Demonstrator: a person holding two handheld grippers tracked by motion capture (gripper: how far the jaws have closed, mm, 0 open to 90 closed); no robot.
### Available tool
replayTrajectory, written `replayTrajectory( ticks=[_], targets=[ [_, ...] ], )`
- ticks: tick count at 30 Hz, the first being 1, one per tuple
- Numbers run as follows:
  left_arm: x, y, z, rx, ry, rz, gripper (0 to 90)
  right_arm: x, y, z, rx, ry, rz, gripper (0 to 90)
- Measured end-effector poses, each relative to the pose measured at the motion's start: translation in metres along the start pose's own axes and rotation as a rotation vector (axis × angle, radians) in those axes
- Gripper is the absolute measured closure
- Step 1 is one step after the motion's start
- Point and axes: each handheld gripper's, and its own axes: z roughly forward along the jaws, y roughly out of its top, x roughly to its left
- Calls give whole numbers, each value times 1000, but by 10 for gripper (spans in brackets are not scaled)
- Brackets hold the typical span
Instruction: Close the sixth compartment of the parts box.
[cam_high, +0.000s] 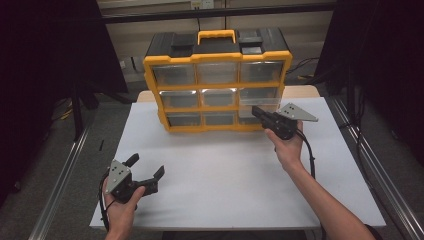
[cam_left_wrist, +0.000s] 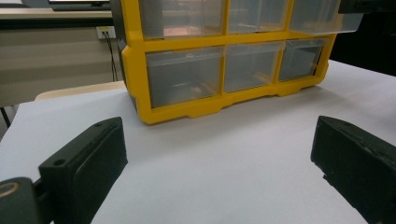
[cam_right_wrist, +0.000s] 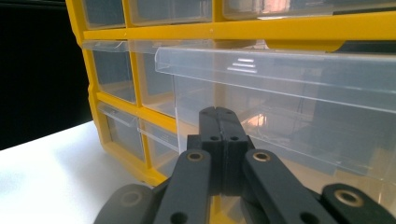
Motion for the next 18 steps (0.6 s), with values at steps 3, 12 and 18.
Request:
replayTrajectory(
  ticks=[3, 12, 18],
  targets=[
    [0, 0, 0, 0, -2, -5, 36, -1, 0, 1, -1, -1, 2, 900],
    [0, 0, 0, 1, -2, -6, 36, -2, 0, 4, -7, -6, 6, 900],
    [0, 0, 0, 5, -2, 0, 36, -4, 0, 6, -5, -15, 8, 900]
  ],
)
